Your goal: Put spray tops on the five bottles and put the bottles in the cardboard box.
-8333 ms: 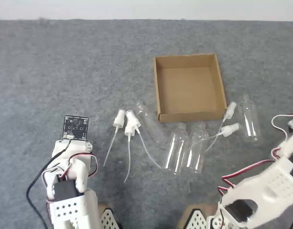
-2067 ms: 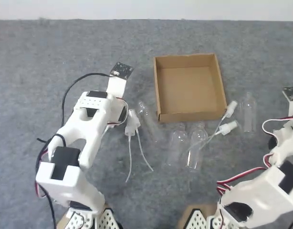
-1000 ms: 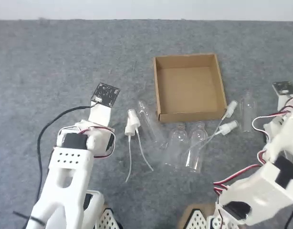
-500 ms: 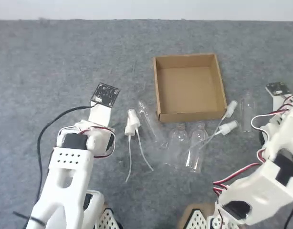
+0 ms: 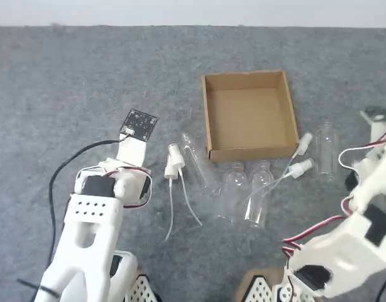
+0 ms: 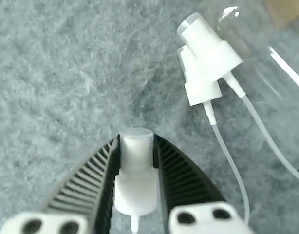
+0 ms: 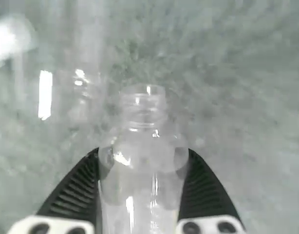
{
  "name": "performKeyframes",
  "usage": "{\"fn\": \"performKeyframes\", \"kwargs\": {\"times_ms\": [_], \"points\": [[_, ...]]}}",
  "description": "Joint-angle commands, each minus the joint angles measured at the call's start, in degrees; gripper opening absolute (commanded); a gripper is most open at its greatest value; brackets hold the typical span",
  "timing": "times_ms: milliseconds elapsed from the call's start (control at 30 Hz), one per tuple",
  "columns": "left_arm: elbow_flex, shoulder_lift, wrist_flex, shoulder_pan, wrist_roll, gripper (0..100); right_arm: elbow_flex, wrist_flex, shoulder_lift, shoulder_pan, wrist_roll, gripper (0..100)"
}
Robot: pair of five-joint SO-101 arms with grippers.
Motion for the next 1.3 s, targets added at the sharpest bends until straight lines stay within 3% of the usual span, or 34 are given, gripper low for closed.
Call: {"fn": "performKeyframes", "kwargs": {"times_ms": [0, 233, 433, 533, 800, 1000, 1267], "points": [[-7.0, -4.0, 0.0, -0.6, 0.4, 1, -8.9, 8.4, -12.2, -2.1, -2.4, 0.6], [-21.1, -12.0, 14.3, -1.3, 0.6, 1, -5.9, 9.2, -32.8, -13.4, -17.7, 0.6], [-34.5, -13.5, 19.6, -1.3, 0.9, 1, 2.5, 6.6, -47.4, -36.3, -29.9, 0.6], [-41.5, -13.6, 19.8, -1.3, 4.7, 1, 9.6, 1.4, -53.4, -47.7, -34.9, 0.6], [-56.7, -13.5, 16.8, -0.8, 16.8, 1, 28.3, -14.1, -61.3, -69.4, -39.4, 0.6], [-58.2, -13.5, 8.7, -0.7, 24.5, 1, 34.2, -20.4, -61.3, -76.7, -41.4, 0.6], [-58.1, -13.5, 1.5, -0.7, 35.1, 1, 41.8, -26.7, -61.8, -84.9, -36.1, 0.6]]}}
